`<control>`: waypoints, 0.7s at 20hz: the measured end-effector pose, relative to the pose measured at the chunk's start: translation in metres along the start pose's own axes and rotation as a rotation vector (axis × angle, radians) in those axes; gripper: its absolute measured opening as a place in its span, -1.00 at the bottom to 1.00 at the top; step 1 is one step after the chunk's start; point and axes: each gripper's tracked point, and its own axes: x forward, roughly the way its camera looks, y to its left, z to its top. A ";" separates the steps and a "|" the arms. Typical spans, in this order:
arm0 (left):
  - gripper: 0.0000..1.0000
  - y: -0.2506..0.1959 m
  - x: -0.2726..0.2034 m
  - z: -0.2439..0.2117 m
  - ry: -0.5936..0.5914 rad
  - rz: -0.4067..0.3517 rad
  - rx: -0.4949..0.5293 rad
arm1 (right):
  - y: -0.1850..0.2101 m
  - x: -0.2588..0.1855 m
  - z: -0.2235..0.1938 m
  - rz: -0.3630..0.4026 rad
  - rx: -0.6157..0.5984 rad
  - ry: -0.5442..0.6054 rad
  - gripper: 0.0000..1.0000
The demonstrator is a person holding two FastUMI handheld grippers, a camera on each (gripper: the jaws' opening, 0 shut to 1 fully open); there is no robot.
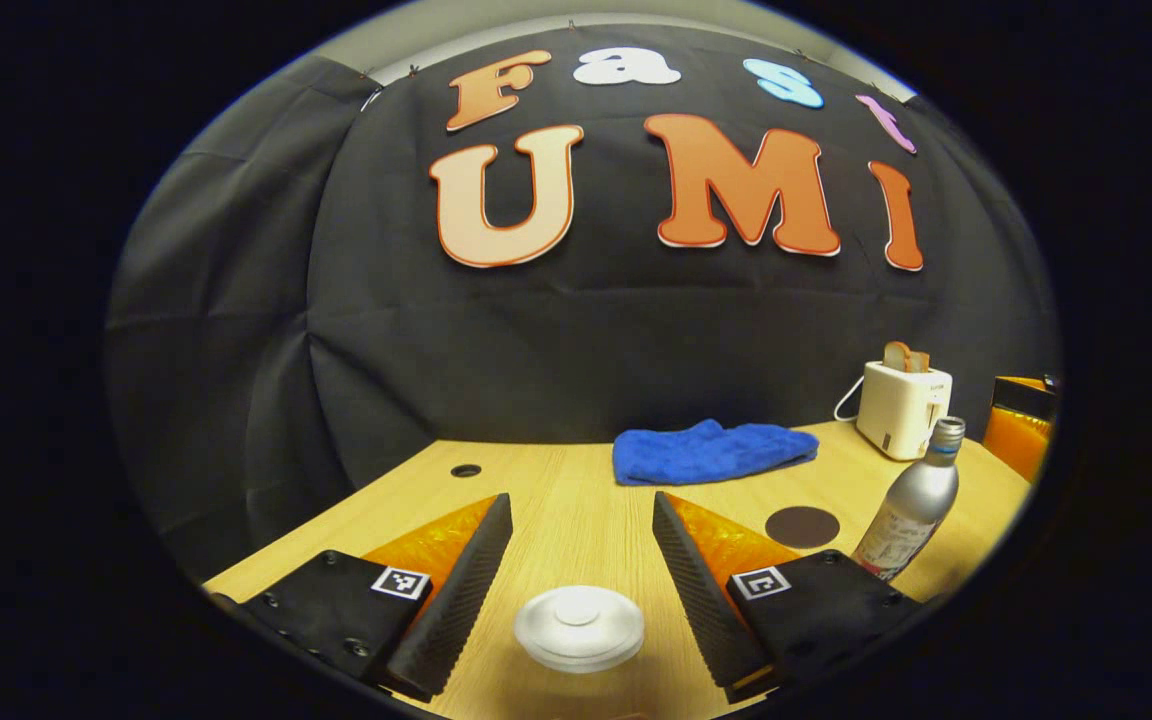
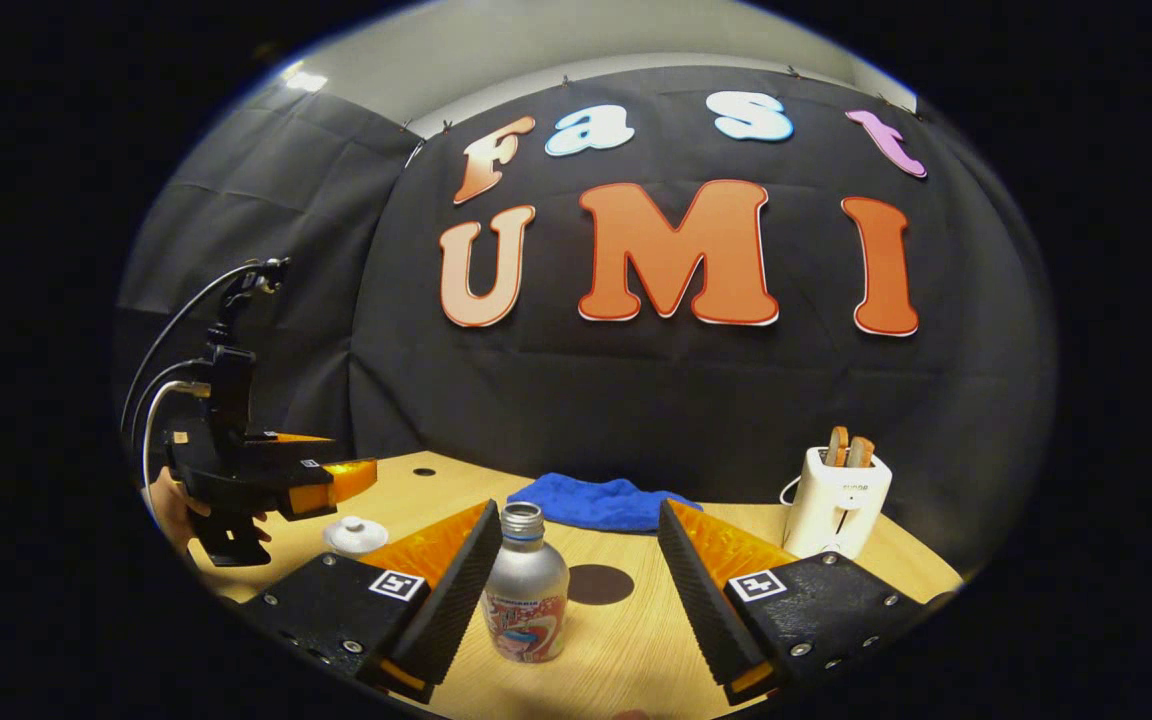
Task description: Open the teacup lid with one hand, grasp the water bottle and pour water into the teacup with the other hand; after pouring, place the water bottle on the coaster and then close the teacup lid.
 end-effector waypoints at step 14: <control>0.59 0.006 0.025 -0.085 0.228 0.008 0.040 | 0.027 0.015 -0.067 0.086 -0.006 0.167 0.90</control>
